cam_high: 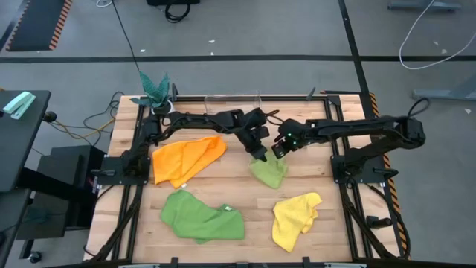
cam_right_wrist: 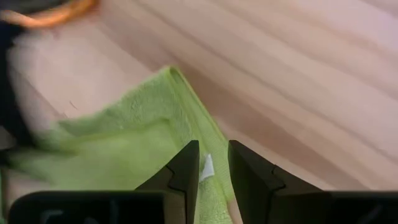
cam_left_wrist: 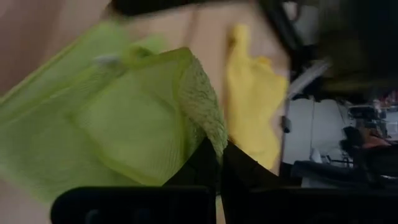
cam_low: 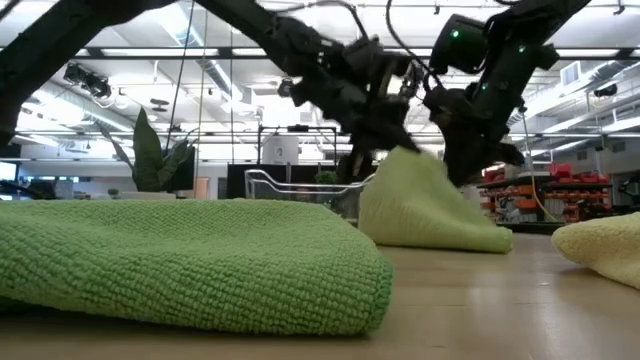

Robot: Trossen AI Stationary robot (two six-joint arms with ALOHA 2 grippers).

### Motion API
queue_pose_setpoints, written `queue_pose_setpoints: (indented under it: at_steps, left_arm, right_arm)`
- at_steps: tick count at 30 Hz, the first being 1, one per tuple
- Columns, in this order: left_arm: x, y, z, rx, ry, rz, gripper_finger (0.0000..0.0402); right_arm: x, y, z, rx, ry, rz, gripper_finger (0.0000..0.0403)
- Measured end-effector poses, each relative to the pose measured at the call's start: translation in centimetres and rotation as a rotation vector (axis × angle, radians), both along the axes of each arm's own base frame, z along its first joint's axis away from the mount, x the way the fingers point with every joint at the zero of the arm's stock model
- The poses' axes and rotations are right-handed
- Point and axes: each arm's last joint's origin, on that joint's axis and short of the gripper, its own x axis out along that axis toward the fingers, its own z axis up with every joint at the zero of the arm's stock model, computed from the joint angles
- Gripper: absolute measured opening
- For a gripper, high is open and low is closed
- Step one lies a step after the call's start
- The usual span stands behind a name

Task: Fold microfiber towels
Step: Fold the light green microfiber cloth

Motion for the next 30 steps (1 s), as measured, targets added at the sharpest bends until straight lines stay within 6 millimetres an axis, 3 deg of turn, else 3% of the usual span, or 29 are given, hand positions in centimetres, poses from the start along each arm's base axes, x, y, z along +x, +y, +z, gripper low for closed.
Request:
queue_pose_setpoints:
  at_steps: [8,15,21,30]
  left_arm:
    - [0.6,0.5,-4.4,-0.054,0.114,0.047,0.0008]
    - [0.1,0.2,-5.0,-0.047,0.204,0.082,0.0008]
    - [-0.9,1.5,-5.6,0.003,0.329,0.185,0.0010]
    - [-0.7,1.8,-5.5,0.014,0.305,0.195,0.0018]
  right_arm:
    - [-1.3,-0.1,1.6,-0.021,-0.040,-0.024,0.0093]
    - [-1.8,0.7,1.5,-0.008,0.009,0.005,0.0093]
    - [-1.5,2.7,1.5,0.030,0.003,0.072,0.0093]
    - [-0.7,4.8,0.9,0.066,0.019,0.147,0.0084]
